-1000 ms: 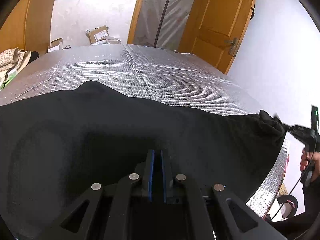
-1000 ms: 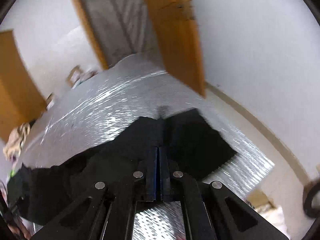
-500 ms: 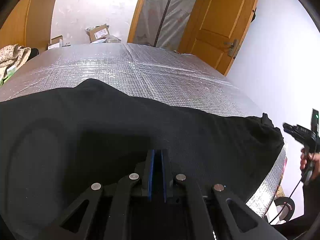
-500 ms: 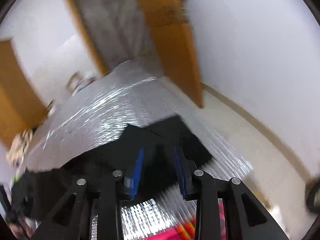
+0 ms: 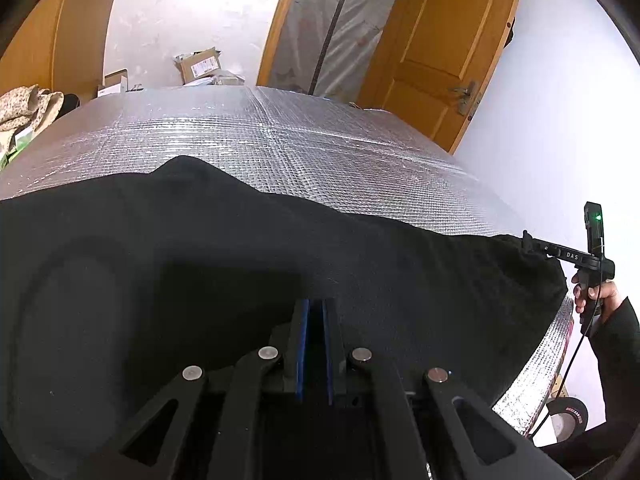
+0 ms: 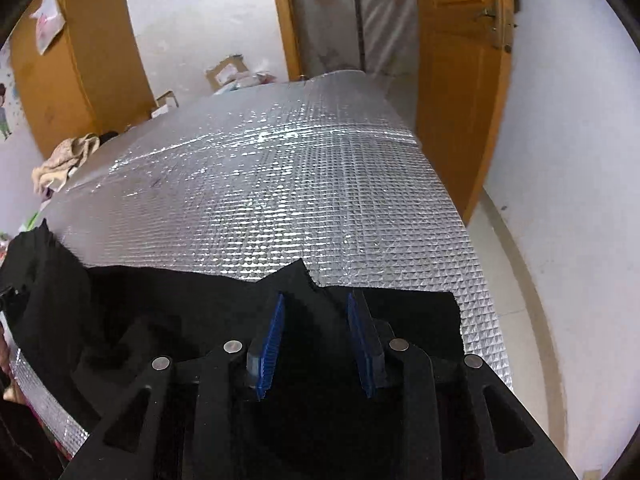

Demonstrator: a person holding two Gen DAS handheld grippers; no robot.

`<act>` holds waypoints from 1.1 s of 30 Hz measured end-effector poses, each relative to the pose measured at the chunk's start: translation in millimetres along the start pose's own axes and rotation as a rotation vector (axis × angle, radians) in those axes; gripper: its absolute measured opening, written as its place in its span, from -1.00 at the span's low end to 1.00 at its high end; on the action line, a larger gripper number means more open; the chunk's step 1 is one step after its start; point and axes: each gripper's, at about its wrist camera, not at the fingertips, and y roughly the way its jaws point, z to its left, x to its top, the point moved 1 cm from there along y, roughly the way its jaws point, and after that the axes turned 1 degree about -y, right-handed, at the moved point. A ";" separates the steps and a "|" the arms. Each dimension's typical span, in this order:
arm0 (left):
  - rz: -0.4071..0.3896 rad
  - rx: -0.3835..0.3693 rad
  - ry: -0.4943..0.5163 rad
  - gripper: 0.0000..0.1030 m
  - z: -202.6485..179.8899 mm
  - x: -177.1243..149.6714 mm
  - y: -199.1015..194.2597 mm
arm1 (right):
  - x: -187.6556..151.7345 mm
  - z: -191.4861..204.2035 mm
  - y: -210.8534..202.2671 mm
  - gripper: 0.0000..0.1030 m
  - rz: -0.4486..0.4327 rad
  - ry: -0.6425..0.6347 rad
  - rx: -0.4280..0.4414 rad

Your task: Fold clothes

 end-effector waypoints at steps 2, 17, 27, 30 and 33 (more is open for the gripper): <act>0.000 0.000 -0.001 -0.89 0.2 0.0 0.0 | -0.3 -0.7 -0.1 -0.34 0.009 -0.031 0.008; -0.002 0.002 -0.004 -0.89 -2.6 -1.1 0.7 | 3.4 -0.6 -23.5 -0.92 -0.064 -0.054 -0.054; -0.002 -0.006 -0.014 -0.89 -1.9 0.0 1.6 | 0.5 -43.9 -33.2 -0.87 -0.043 0.156 -0.138; -0.001 -0.007 -0.014 -0.89 -1.3 0.6 2.1 | 0.5 -54.1 -35.9 -0.57 -0.042 0.208 -0.151; 0.000 -0.008 -0.015 -0.89 -1.0 1.4 2.4 | 12.2 -49.2 -37.9 -0.52 -0.072 0.188 -0.100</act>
